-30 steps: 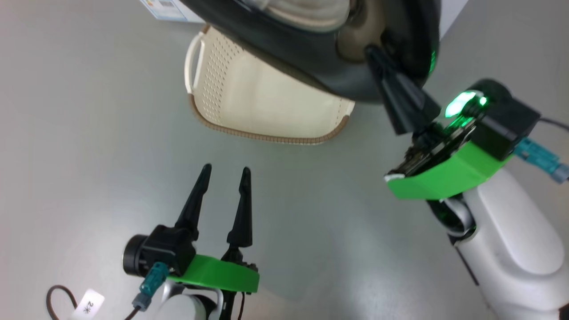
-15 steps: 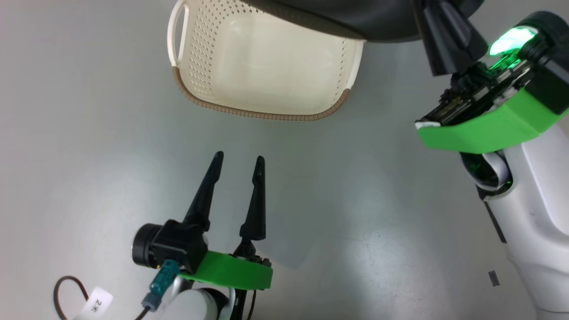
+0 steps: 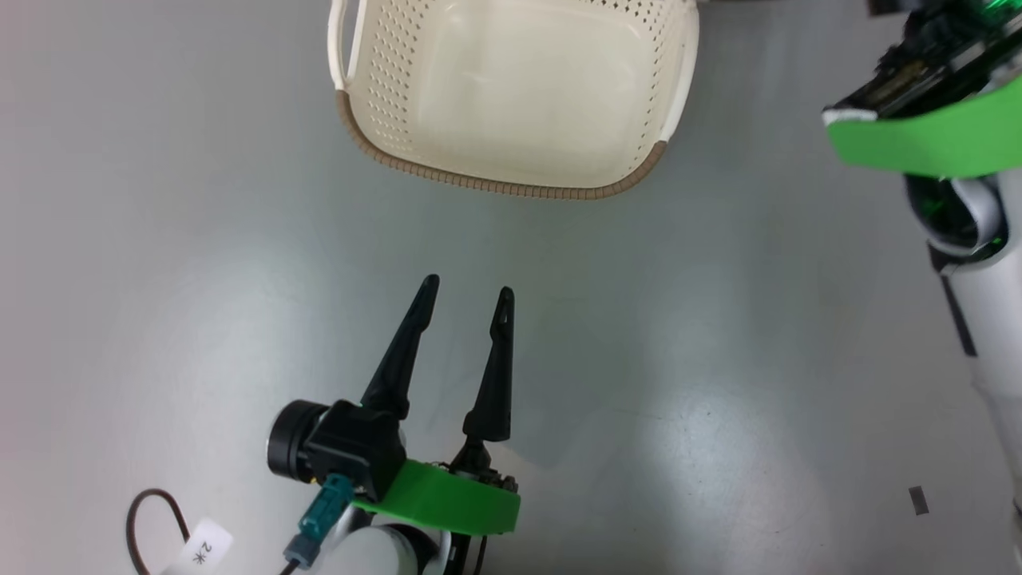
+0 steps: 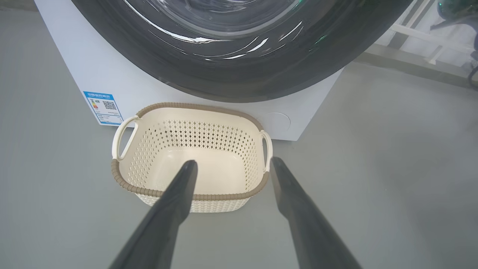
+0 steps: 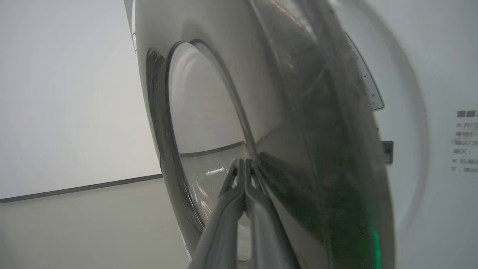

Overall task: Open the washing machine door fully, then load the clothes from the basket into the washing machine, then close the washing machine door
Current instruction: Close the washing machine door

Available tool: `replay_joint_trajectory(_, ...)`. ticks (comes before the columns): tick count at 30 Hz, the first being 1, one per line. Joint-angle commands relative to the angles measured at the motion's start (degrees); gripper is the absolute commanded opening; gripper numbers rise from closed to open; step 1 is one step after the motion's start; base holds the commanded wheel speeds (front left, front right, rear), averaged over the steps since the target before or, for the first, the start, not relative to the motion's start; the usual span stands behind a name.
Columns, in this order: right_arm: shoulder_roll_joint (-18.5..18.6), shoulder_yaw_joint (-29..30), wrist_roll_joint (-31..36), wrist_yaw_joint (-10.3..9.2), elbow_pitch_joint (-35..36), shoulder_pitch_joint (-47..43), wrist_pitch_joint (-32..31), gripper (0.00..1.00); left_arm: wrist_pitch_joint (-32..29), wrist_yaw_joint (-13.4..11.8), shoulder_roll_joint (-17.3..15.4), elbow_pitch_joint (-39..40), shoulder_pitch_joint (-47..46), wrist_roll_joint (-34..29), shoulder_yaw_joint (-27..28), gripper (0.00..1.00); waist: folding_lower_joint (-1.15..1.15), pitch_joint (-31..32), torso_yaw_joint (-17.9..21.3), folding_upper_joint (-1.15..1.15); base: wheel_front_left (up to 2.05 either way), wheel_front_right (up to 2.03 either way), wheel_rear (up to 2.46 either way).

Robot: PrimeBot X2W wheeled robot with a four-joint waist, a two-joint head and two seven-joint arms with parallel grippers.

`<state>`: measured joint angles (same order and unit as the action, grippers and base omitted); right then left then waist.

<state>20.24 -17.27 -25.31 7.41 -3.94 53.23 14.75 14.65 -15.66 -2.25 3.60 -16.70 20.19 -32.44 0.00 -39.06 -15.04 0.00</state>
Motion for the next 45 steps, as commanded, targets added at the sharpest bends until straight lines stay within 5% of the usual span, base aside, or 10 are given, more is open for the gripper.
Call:
replay_joint_trajectory(1,-0.1,0.4,-0.3,0.08,1.1,0.8,0.3,0.0,0.3,-0.5,-0.6,1.6,0.0,0.5,1.2,1.0,0.0,-0.4,-0.3,0.0,0.0,0.0,0.0)
replay_joint_trajectory(27,8.3,1.0,1.7,0.08,-8.4,16.0,0.3,0.0,0.3,-0.5,-0.6,4.1,1.8,-0.2,-2.4,1.0,0.0,-1.6,-2.0,0.0,0.0,0.0,0.0)
replay_joint_trajectory(36,9.0,2.4,2.6,0.08,-18.4,22.4,0.3,0.0,0.3,-1.0,-0.6,4.8,1.4,0.2,-3.1,1.0,0.0,-1.8,-2.0,0.0,0.0,0.0,0.0)
replay_joint_trajectory(45,8.8,0.7,2.8,0.08,-19.7,23.3,0.3,0.0,0.3,-1.0,-0.6,4.1,0.8,0.1,-2.3,1.0,0.0,-1.0,-1.2,0.0,0.0,0.0,0.0)
